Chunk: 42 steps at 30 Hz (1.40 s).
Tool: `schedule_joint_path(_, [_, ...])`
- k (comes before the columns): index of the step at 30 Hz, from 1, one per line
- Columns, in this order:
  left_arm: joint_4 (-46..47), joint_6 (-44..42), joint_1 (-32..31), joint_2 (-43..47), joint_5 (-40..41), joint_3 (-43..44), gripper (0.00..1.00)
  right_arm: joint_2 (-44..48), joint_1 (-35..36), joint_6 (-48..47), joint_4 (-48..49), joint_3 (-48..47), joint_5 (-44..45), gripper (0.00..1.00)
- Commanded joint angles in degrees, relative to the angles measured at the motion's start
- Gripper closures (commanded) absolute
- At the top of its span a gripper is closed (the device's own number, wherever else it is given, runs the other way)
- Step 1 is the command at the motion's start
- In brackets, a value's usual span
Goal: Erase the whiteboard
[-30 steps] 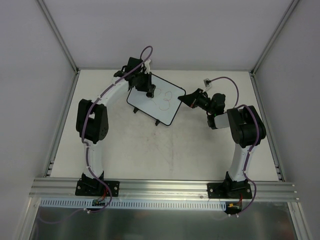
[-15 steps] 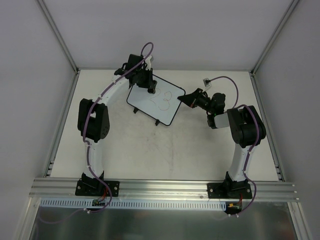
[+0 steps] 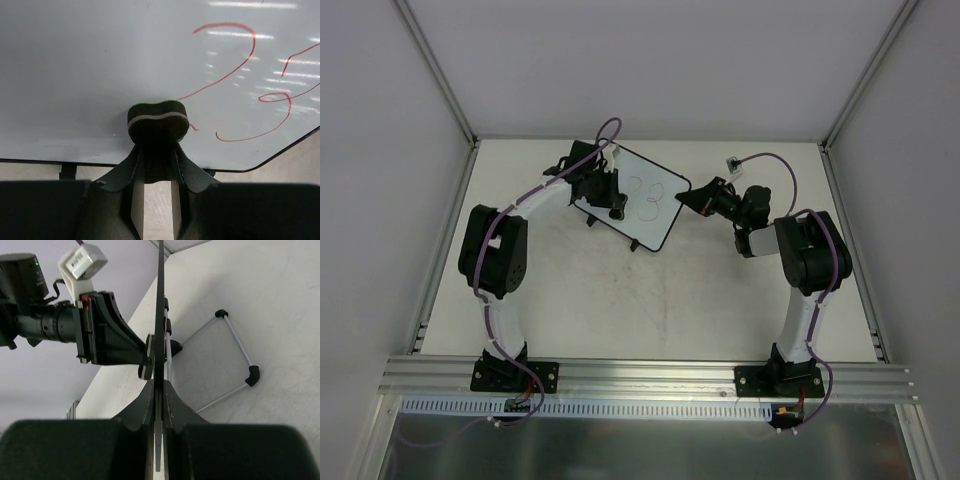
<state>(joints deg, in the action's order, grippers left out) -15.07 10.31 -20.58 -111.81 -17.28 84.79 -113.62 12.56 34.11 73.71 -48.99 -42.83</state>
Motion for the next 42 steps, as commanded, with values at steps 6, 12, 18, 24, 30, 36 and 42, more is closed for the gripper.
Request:
schedule_joint_path(6, [7.9,3.1,-0.9,4.8,-1.4,-14.2,1.0,2.3,1.3,-1.1,12.6,-2.4,-5.0,1.0])
schedule_joint_path(12, [9.3,4.0,-0.8,5.7,-1.8,-14.7,1.0,2.0,1.3,-1.0,12.6,-2.7,-5.5,1.0])
schedule_joint_path(18, [8.8,3.5,-0.9,5.7,-1.9,-9.9,1.0,0.7,1.3,0.2,12.7,-4.0,-7.3,1.0])
schedule_joint_path(24, [6.2,3.1,-0.9,1.6,-2.5,-1.8,1.0,0.9,1.2,0.1,12.6,-3.9,-7.7,1.0])
schedule_joint_path(30, [3.2,2.7,-0.8,-2.4,-2.2,6.8,1.0,0.4,1.3,0.1,12.7,-4.0,-7.9,1.0])
schedule_joint_path(36, [-0.7,1.3,-0.7,-6.3,-0.9,16.5,1.0,0.0,1.3,-0.4,12.7,-3.9,-8.1,1.0])
schedule_joint_path(42, [-3.6,0.4,-0.4,-7.7,-1.4,21.1,1.0,-0.6,1.3,-1.4,12.7,-3.7,-8.4,1.0])
